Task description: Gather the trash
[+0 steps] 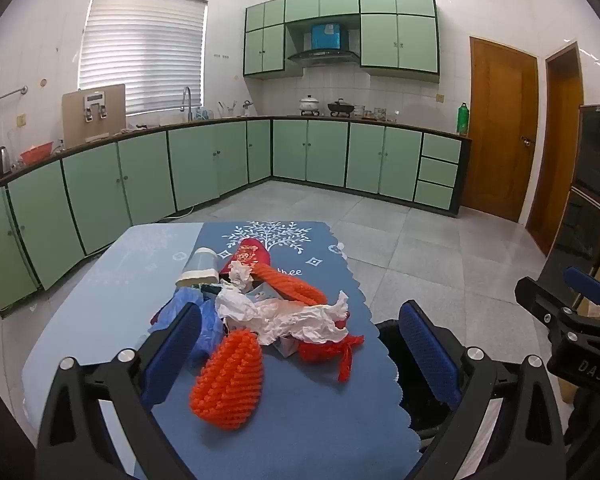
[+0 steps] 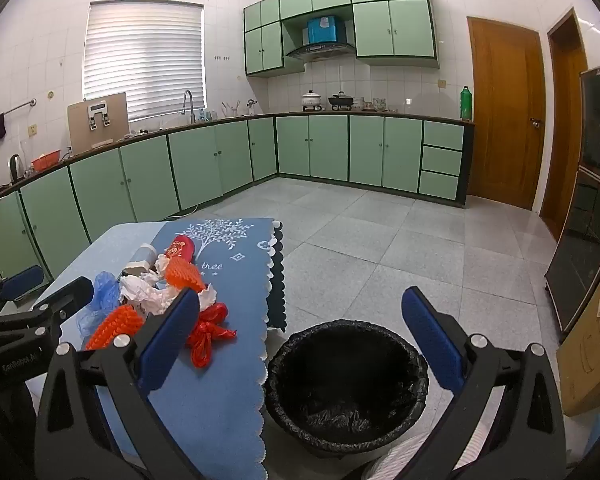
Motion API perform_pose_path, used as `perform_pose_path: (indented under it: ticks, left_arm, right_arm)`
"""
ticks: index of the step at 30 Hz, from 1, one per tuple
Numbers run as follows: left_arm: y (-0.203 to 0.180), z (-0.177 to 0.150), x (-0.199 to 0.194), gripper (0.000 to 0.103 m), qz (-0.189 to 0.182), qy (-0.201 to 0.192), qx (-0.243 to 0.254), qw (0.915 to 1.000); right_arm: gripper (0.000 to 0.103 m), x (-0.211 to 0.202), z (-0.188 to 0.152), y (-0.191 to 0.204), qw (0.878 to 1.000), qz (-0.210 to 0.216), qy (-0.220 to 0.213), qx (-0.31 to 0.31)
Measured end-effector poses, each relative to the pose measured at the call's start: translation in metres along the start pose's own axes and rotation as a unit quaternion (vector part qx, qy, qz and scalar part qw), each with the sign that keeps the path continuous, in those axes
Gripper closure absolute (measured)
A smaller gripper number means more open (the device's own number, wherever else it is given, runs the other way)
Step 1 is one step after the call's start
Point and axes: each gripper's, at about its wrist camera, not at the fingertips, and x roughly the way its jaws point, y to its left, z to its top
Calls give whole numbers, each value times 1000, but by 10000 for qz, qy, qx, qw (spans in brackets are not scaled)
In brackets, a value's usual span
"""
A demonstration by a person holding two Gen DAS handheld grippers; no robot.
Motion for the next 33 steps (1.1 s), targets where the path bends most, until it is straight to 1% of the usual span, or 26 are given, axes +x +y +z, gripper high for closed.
perform_pose_path:
  ticks: [27,29,33]
  left_arm:
    - [5,-2,-5,6,15,5,63,10000]
    - [-1,-1,7,6,43,0,71,10000]
    - [0,-2,9,6,38,2,75,10000]
  right_arm:
    - [5,1,-1,0,10000,0,59,10]
    - [5,1,-1,0,10000,-2,64,15]
    - [5,1,-1,0,10000,-5,70,15]
